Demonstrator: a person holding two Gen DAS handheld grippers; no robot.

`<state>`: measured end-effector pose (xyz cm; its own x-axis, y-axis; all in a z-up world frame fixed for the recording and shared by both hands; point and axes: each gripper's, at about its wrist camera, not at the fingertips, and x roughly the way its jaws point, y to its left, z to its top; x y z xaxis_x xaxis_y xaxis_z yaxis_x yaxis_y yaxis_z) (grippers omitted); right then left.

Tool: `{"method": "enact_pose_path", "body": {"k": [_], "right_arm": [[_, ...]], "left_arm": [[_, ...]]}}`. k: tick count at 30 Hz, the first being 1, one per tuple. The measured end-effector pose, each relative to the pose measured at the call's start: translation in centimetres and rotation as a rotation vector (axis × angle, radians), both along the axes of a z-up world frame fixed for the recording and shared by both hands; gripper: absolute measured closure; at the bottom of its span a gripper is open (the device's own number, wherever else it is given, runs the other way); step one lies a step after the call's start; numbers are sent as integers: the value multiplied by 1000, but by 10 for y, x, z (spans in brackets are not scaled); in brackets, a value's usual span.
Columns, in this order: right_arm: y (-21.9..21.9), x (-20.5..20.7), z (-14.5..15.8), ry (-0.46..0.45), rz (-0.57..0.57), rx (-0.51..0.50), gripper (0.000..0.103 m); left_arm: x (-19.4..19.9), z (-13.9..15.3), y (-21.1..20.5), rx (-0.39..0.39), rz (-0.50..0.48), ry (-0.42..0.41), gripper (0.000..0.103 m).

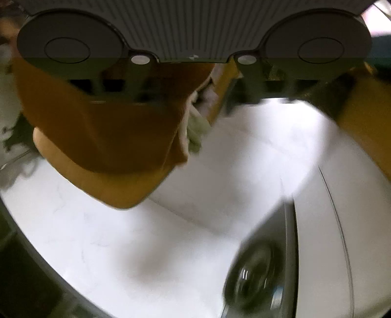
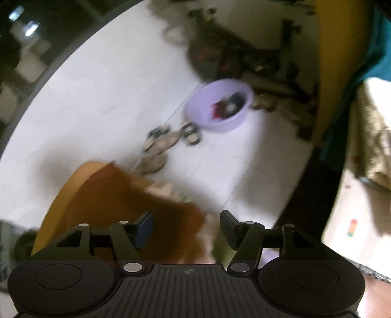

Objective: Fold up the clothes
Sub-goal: 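Open both grippers and release the sweater on the clothes stack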

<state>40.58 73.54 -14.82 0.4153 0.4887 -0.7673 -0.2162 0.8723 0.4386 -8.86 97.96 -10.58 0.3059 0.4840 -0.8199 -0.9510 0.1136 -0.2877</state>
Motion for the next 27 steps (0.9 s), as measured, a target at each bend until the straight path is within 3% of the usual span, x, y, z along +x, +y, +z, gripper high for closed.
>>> {"method": "enact_pose_path", "body": {"k": [2, 4, 6, 8, 11, 15, 20, 27], "right_arm": [[-1, -8, 14, -82, -5, -7, 35], [6, -22, 31, -179, 72, -14, 25], [21, -38, 41, -267, 209, -38, 13], [36, -54, 49, -350, 343, -68, 12], [63, -77, 42, -400, 502, -127, 7], [84, -88, 14, -415, 578, -201, 2], [87, -81, 4, -334, 571, -161, 1], [57, -84, 37, -304, 592, -141, 1]], "left_arm": [[13, 26, -17, 131, -69, 33, 19], [35, 49, -37, 271, -161, 85, 8], [61, 51, -54, 340, -250, 131, 5], [86, 47, -68, 374, -328, 169, 5], [106, 23, -71, 301, -364, 180, 5], [109, -1, -71, 241, -332, 171, 0], [102, 4, -71, 197, -309, 136, 0], [109, 23, -77, 181, -281, 174, 0]]}}
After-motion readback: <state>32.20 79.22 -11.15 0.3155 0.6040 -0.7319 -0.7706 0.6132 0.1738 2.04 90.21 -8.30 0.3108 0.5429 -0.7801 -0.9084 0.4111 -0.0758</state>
